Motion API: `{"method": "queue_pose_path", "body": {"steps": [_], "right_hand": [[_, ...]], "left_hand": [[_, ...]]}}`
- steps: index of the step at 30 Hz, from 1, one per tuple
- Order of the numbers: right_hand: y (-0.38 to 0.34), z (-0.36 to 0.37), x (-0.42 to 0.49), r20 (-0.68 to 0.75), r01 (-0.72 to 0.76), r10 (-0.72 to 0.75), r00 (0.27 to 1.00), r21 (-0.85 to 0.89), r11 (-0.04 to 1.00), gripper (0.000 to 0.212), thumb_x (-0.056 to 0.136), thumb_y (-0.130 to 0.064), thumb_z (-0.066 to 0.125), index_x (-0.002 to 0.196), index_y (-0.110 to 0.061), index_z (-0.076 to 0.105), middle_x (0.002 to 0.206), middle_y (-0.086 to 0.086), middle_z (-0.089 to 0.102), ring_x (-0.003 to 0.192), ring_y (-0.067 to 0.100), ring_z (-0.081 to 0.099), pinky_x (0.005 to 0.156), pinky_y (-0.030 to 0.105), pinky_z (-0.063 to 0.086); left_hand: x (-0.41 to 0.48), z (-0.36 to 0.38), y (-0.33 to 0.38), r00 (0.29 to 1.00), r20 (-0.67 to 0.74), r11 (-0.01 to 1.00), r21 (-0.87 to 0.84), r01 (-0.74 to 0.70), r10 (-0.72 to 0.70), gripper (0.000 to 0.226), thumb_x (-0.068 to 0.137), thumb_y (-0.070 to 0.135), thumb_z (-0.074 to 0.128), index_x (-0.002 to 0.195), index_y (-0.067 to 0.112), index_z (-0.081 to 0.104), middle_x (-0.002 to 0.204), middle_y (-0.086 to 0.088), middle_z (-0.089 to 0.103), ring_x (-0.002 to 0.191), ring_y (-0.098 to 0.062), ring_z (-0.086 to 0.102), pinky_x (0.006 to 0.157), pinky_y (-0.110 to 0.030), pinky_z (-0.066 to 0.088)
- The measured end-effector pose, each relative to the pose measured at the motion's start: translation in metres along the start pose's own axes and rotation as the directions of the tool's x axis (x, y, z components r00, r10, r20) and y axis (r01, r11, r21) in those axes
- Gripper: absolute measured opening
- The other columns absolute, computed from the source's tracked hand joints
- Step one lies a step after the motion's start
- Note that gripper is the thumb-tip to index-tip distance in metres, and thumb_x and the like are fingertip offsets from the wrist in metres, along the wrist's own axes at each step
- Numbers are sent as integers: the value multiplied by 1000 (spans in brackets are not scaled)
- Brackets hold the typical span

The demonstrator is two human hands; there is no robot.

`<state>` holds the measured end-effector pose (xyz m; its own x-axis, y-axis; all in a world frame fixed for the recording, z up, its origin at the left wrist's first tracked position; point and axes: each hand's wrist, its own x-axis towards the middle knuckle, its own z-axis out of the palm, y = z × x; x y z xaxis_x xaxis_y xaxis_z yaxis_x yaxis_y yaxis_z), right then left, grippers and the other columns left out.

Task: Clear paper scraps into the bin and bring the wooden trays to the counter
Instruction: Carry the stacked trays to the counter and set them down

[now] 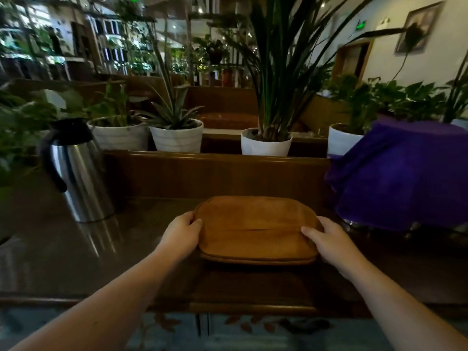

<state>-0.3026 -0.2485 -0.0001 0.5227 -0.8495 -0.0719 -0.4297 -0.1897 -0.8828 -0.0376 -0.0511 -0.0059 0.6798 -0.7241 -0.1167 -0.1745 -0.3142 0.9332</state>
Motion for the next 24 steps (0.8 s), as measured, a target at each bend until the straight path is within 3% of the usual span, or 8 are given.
{"method": "queue_pose_path", "body": {"steps": [4, 7, 9, 14, 18, 24], "right_hand": [[1, 3, 25, -11, -51, 50, 999, -67, 996, 58, 89, -48, 58, 140, -25, 41, 125, -3, 55, 110, 19, 55, 94, 42, 47], [6, 3, 46, 2, -67, 68, 998, -145, 987, 56, 90, -47, 57, 138, -22, 43, 121, -3, 54, 108, 19, 54, 93, 40, 46], [9, 1, 60, 15, -82, 87, 996, -188, 979, 54, 90, -46, 57, 136, -20, 45, 121, -1, 56, 108, 20, 55, 94, 41, 47], [15, -3, 97, 45, -57, 73, 996, -286, 957, 57, 90, -49, 57, 136, -17, 46, 116, -2, 56, 103, 18, 56, 88, 37, 48], [21, -5, 120, 69, -50, 78, 995, -344, 938, 64, 88, -53, 56, 139, -16, 44, 129, 5, 56, 110, 25, 57, 93, 47, 51], [33, -5, 141, 127, 0, 58, 990, -418, 908, 56, 88, -53, 55, 130, -16, 52, 118, 1, 59, 102, 19, 57, 87, 39, 49]], "left_hand": [[35, 2, 4, 995, 97, 998, 57, 21, -26, 33, 95, 29, 45, 127, 23, 47, 94, -7, 69, 85, -28, 69, 77, -44, 59], [58, 11, 1, 989, 135, 994, 101, 45, -59, 32, 95, 27, 45, 126, 21, 47, 81, -7, 65, 53, -10, 62, 46, -24, 50], [71, 18, -2, 986, 146, 987, 150, 62, -84, 32, 95, 27, 45, 126, 21, 46, 75, -5, 62, 46, -8, 57, 41, -21, 44], [95, 30, -1, 984, 114, 978, 170, 119, -140, 30, 94, 28, 48, 123, 20, 49, 89, -5, 67, 60, -8, 67, 48, -20, 48], [115, 38, 3, 988, 58, 962, 243, 124, -142, 34, 93, 29, 48, 126, 19, 48, 96, -3, 65, 78, -13, 68, 61, -27, 52], [133, 54, 2, 983, -13, 924, 338, 177, -183, 33, 92, 28, 50, 124, 21, 48, 94, -1, 62, 78, -14, 66, 56, -26, 50]]}}
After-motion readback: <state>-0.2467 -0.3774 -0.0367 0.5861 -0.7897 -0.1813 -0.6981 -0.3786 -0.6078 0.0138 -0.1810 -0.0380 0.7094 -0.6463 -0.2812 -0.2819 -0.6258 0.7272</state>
